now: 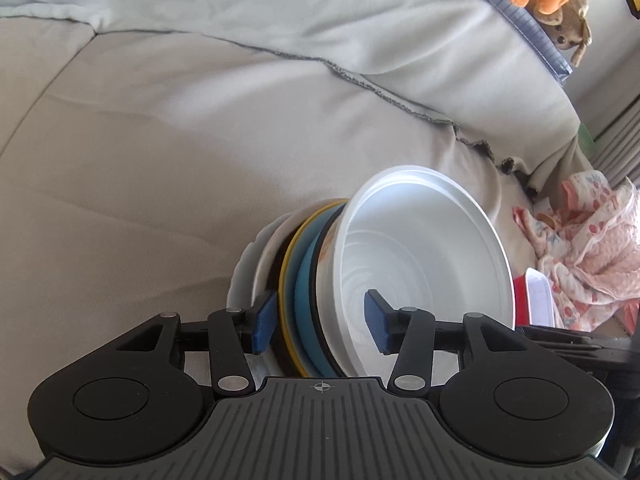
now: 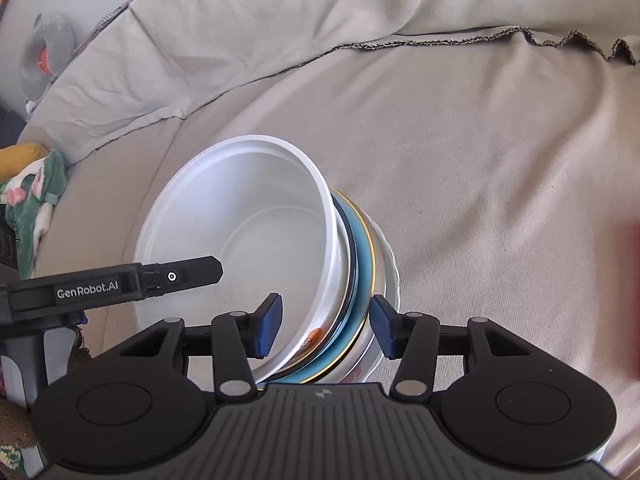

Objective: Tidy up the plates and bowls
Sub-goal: 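Lower the bowl stack upright onto the plates with both tools, then open both tools and move them toward the white plastic tray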

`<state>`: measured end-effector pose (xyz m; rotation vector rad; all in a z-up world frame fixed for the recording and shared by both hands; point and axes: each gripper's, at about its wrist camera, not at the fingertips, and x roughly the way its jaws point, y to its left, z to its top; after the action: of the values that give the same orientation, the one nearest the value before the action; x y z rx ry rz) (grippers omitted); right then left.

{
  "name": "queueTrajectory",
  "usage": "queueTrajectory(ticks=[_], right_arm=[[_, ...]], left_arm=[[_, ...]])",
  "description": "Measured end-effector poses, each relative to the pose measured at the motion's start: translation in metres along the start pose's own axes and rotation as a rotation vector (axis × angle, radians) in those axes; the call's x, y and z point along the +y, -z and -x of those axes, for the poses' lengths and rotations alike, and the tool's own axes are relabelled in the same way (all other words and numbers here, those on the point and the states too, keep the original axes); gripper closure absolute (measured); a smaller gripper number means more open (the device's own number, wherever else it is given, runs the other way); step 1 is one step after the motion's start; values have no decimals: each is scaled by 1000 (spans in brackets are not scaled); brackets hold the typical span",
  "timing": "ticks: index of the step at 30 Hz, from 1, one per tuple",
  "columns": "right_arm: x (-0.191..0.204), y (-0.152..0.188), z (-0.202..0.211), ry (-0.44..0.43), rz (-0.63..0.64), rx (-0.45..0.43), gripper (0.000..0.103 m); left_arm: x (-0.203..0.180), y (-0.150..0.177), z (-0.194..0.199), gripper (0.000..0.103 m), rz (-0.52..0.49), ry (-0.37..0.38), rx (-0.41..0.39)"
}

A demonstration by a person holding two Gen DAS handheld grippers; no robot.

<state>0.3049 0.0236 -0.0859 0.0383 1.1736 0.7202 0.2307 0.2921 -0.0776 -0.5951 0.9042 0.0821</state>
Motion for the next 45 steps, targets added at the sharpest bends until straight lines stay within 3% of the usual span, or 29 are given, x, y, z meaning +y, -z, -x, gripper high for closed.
queueTrajectory(ticks=[3,5,8,13,17,20,23,25,30,34,40,45], right_arm=[[-2,4,6,-63,-4,-2,54],[-4,6,9,-79,-3,-13,54],[-6,10,11,-94,-13,-29,54],[-7,17,24,-154,1,-83,56],[-3,18,25,-99,57,-98,59],[-10,19,22,-111,42,-86,64],[-15,23,23,-93,42,-99,64],[-17,26,25,-82,48,-118,65],[-24,19,37,-103,23,-184,65],[-25,6,41,-144,1,-205,65],[-15,-5,36,-205,-11,-190,65],[-4,2,40,-140,38,-246,65]], left_arm=[[-1,7,17,59,14,36,-29],[-7,11,25,57,13,57,-33],[-19,14,29,57,-9,25,-31],[-33,13,44,60,-16,43,-71],[-38,10,52,60,7,50,-108],[-35,11,53,60,24,46,-132],[-34,13,47,62,31,-61,-149],[-31,15,40,62,38,-91,-145],[-29,18,36,63,65,-75,-161],[-32,15,45,63,83,-12,-198],[-34,7,41,63,89,-35,-188],[-18,9,32,64,143,-73,-166]])
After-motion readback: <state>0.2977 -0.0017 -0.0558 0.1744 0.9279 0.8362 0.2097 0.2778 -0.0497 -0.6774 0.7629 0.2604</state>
